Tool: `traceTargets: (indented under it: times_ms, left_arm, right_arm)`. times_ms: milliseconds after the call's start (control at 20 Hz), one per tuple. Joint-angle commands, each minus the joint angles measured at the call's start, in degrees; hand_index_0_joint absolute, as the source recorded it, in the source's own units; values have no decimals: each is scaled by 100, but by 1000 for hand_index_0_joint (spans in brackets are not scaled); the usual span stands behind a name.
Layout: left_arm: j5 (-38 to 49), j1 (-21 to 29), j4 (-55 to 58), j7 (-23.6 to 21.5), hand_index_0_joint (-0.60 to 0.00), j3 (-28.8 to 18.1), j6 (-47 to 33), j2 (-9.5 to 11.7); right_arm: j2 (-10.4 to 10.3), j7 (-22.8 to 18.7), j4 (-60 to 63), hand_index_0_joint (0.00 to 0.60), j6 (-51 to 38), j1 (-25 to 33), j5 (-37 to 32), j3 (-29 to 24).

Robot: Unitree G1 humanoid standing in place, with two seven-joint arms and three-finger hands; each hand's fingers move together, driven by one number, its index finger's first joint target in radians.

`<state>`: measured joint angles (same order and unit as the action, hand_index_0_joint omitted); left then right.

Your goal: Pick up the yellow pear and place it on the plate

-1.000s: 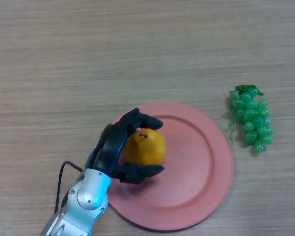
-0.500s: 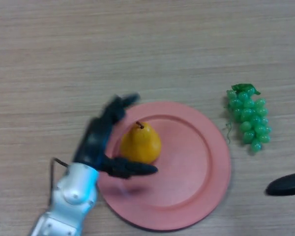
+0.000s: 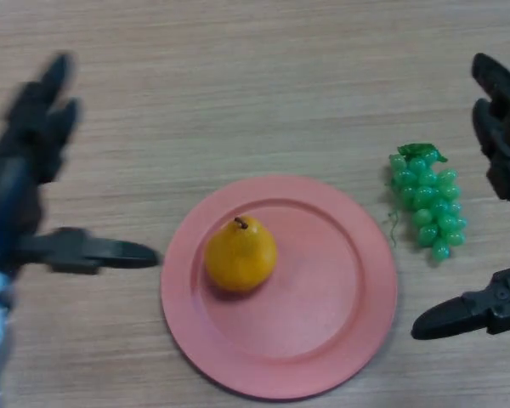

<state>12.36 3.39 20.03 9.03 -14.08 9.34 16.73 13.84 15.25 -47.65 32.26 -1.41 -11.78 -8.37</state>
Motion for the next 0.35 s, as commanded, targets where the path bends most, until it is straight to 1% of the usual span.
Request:
traceTargets:
  times_ms: [50, 100, 200, 300, 350]
  left_arm:
    - [319, 77, 312, 98, 0, -525, -1081, 289]
    - [406, 65, 241, 56, 0, -621, -1065, 344]
    - [432, 134, 290, -64, 0, -620, -934, 401]
    - [321, 191, 434, -210, 0, -485, -838, 373]
    - [286, 204, 477, -251, 0, -436, -806, 352]
  right_arm:
    - [187, 68, -239, 0, -417, 200, -371, -159]
    - [158, 66, -118, 0, -590, 208, -371, -129]
    - [164, 149, 57, 0, -890, 156, -331, -138]
    - [171, 178, 210, 0, -1125, 167, -217, -111]
    - [189, 186, 208, 0, -1107, 197, -203, -119]
